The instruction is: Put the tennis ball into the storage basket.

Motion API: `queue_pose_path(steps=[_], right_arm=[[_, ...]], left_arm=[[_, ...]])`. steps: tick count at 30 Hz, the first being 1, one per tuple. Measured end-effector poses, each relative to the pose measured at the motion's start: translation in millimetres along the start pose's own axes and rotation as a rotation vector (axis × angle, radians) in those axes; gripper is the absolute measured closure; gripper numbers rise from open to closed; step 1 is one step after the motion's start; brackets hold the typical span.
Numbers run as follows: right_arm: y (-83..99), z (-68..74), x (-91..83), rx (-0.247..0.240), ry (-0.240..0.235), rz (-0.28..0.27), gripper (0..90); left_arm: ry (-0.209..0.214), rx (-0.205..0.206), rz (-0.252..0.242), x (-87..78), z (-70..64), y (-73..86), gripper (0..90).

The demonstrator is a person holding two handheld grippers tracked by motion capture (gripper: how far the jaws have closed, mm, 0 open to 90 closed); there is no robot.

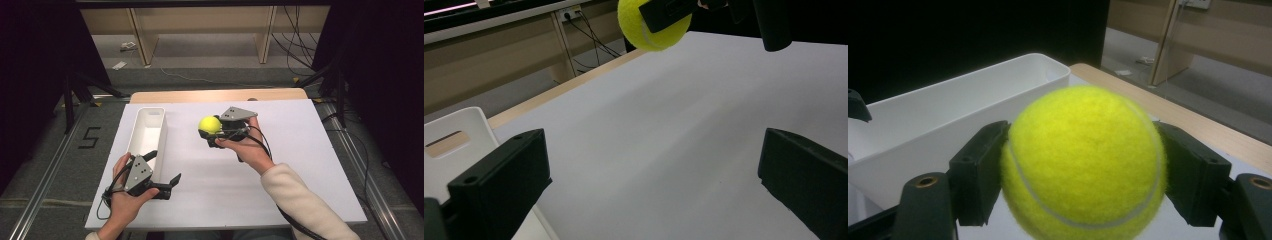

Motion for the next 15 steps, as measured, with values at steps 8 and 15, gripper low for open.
queue_pose_path(steps=[8, 15], right_arm=[[-2.4, 2.2, 1.1, -0.003, -0.005, 0.0, 26.7], [-3.1, 7.6, 6.2, -0.006, -0.015, 0.002, 26.8]], left_arm=[[0.0, 0.001, 0.001, 0.1, -0.2, 0.0, 0.0], [0.0, 0.001, -0.001, -0.2, -0.1, -0.2, 0.0]])
Point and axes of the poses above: each handheld gripper's, and its own axes: x roughly forward along the jaws, y roughly out of its underside, z roughly to its left, the point moved 8 cm from there along x, roughly forward along the jaws, and after that the axes turned 13 degrees about x, right-handed, at the moved point
